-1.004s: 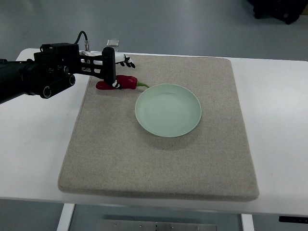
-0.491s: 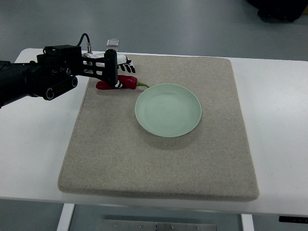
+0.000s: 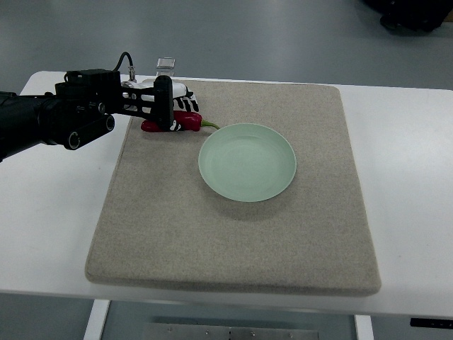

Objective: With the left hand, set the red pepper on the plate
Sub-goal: 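Close the left hand fingers around the red pepper, then lift the pepper and carry it over the green plate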

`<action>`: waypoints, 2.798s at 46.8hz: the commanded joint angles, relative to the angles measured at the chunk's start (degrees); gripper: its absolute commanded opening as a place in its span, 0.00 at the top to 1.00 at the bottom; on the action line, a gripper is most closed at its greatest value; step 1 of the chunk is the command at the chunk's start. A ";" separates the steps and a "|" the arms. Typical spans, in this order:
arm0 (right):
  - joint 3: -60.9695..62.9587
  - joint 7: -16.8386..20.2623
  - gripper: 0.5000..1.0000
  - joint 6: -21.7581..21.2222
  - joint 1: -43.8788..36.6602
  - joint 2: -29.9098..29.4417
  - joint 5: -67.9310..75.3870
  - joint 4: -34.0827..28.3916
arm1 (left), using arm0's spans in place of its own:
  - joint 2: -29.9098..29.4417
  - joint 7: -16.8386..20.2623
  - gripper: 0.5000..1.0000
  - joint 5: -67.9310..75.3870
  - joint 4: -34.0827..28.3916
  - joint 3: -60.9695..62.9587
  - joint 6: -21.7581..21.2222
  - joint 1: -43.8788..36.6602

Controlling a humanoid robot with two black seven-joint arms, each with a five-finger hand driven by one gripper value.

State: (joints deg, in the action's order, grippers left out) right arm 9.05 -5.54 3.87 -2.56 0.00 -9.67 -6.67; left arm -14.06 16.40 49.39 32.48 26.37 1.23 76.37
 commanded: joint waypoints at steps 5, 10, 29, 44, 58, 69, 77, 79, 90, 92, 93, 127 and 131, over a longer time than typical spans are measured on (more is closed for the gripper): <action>0.00 0.00 0.14 0.00 0.01 0.00 0.00 -0.01 | 0.00 0.03 0.66 0.00 -0.04 0.00 0.00 0.00; 0.00 0.00 0.14 0.00 0.01 0.00 0.00 -0.01 | 0.17 -0.05 0.67 0.09 0.04 0.00 0.09 -0.09; 0.00 0.00 0.14 0.00 0.01 0.00 0.00 -0.01 | 0.26 -0.05 0.92 0.09 -0.04 0.09 0.09 0.00; 0.00 0.00 0.14 0.00 0.01 0.00 -0.09 -0.01 | 0.26 -0.05 1.00 0.09 0.04 0.09 0.09 0.00; 0.00 0.00 0.14 0.00 0.01 0.00 0.00 -0.01 | 0.26 -0.05 1.00 0.09 0.13 0.09 0.18 -0.09; 0.00 0.00 0.14 0.00 0.01 0.00 0.00 -0.01 | 0.26 -0.05 1.00 0.00 0.31 -0.09 0.18 0.00; 0.00 0.00 0.14 0.00 0.01 0.00 0.00 -0.01 | 0.26 -0.05 1.00 -0.08 0.48 -0.53 0.18 0.70; 0.00 0.00 0.14 0.00 0.01 0.00 0.00 -0.01 | 0.26 -0.05 1.00 -0.17 0.48 -0.61 0.18 0.88; 0.00 0.00 0.14 0.00 0.01 0.00 0.00 -0.01 | 0.09 -0.05 1.00 -1.23 0.57 -0.97 0.18 1.76; 0.00 0.00 0.14 0.00 -0.08 0.00 0.00 -0.01 | 0.09 -0.05 1.00 -1.14 0.57 -1.75 0.18 1.85; 0.00 0.00 0.14 0.00 0.01 0.00 0.00 0.08 | 0.09 -0.05 1.00 -1.14 0.57 -2.19 0.18 1.85; 0.00 0.00 0.14 0.00 0.01 0.00 0.00 -0.01 | 0.52 0.03 1.00 -0.08 8.57 -4.22 0.44 8.61; 0.00 0.00 0.14 0.00 0.01 0.00 0.00 -0.01 | 1.40 0.03 1.00 -0.08 9.62 -4.13 0.44 9.32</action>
State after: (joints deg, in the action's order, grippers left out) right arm 9.05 -5.54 3.87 -2.55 0.00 -9.67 -6.68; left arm -13.33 16.44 49.29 41.38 22.19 1.67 85.20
